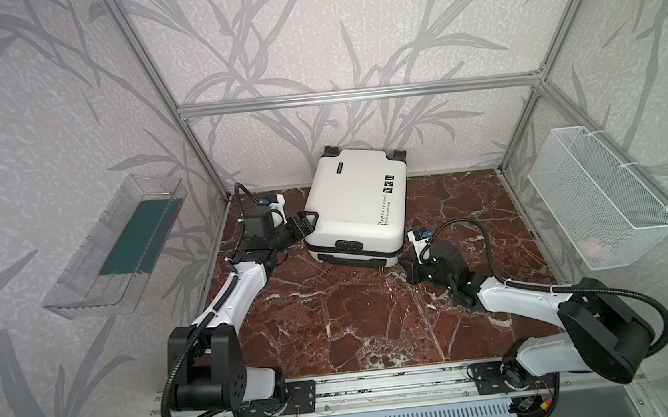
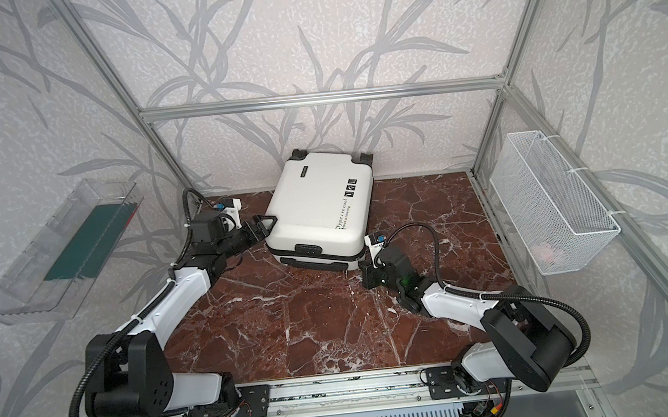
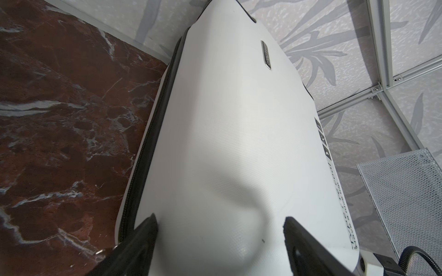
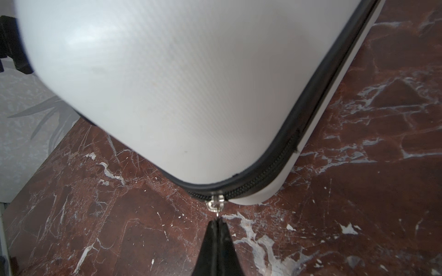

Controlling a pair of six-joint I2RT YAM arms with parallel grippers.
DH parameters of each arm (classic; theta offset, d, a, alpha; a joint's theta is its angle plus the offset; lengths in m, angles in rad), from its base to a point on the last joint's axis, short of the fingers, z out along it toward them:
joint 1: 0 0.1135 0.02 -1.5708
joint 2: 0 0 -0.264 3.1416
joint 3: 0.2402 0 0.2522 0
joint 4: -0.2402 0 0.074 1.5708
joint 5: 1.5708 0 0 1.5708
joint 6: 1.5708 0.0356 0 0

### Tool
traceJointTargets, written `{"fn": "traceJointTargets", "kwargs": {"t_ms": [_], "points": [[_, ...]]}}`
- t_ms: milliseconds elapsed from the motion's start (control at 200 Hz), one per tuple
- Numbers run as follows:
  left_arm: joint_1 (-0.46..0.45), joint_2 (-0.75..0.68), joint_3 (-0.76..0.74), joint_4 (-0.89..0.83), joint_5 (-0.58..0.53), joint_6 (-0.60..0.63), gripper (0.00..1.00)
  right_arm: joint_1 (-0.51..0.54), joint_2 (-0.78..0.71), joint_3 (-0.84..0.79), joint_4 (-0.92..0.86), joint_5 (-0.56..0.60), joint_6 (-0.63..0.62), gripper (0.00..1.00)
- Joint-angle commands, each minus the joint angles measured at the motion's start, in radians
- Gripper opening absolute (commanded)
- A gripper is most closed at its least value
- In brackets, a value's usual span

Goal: Pack the luggage

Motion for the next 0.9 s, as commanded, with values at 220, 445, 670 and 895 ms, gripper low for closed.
{"fn": "traceJointTargets", "kwargs": {"t_ms": [220,445,670,895], "points": [[-0.095,-0.022,-0.07,0.083,0.069,-0.027,0.82,0.02,-0.039,-0.023,-0.039,-0.054,-0.002,0.0],[-0.168,-0.03,-0.112,0.135,0.037,-0.056,0.82,0.096,-0.041,-0.022,-0.026,-0.001,0.019,0.0],[-0.234,-0.034,-0.138,0.172,0.004,-0.081,0.81,0.165,-0.01,0.006,-0.002,0.054,0.041,0.0],[-0.262,-0.032,-0.155,0.196,-0.016,-0.09,0.81,0.189,0.011,0.032,0.002,0.066,0.042,0.0]]}}
